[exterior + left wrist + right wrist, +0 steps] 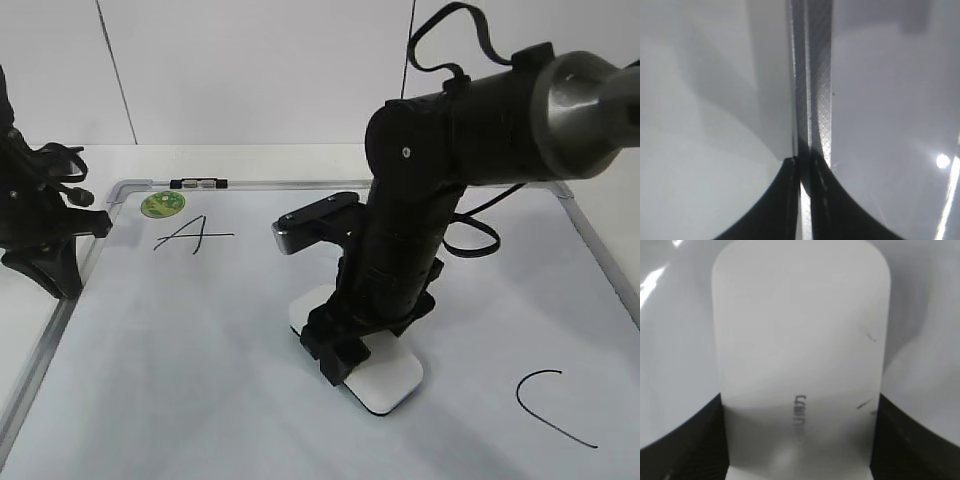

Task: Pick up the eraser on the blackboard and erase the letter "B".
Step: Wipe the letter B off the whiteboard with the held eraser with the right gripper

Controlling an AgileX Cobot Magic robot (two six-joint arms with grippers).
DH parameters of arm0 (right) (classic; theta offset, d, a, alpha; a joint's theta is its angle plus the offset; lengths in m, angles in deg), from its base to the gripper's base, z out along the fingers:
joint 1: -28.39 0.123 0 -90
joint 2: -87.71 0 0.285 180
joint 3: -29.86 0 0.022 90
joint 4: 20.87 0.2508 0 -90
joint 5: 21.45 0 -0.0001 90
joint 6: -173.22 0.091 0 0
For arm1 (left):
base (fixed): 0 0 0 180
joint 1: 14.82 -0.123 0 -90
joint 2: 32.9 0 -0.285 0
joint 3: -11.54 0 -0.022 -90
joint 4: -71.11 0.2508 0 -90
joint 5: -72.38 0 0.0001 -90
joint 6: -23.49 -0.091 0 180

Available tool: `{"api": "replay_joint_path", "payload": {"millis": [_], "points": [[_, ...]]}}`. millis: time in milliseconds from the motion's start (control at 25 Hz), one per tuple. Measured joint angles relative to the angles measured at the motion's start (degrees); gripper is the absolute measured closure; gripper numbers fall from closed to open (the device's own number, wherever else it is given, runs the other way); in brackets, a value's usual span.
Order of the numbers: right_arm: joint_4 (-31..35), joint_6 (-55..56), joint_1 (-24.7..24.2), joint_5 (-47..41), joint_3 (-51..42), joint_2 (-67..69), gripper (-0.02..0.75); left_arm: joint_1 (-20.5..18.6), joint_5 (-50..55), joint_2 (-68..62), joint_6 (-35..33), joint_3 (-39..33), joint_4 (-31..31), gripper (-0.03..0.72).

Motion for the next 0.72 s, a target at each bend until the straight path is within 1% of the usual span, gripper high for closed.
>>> {"api": "replay_joint_path", "payload": {"millis": [280,400,520,720], "points": [[-2.7,3.0,0.1,-1.6,1.5,1.6,0.178,0.0,0.0,0.0,0.0,0.0,0.0,0.667],[-2.7,3.9,-0.6,-1.9,2.0,1.9,0.178,0.0,0.0,0.0,0.0,0.0,0.0,0.667],[-2.7,4.1,-3.3,-1.9,2.2,1.9,0.178,0.0,0.0,0.0,0.0,0.0,0.0,0.667],[-2.8,4.2,-10.4,-2.1,2.4,1.9,0.178,0.0,0.0,0.0,0.0,0.0,0.0,0.667]]}}
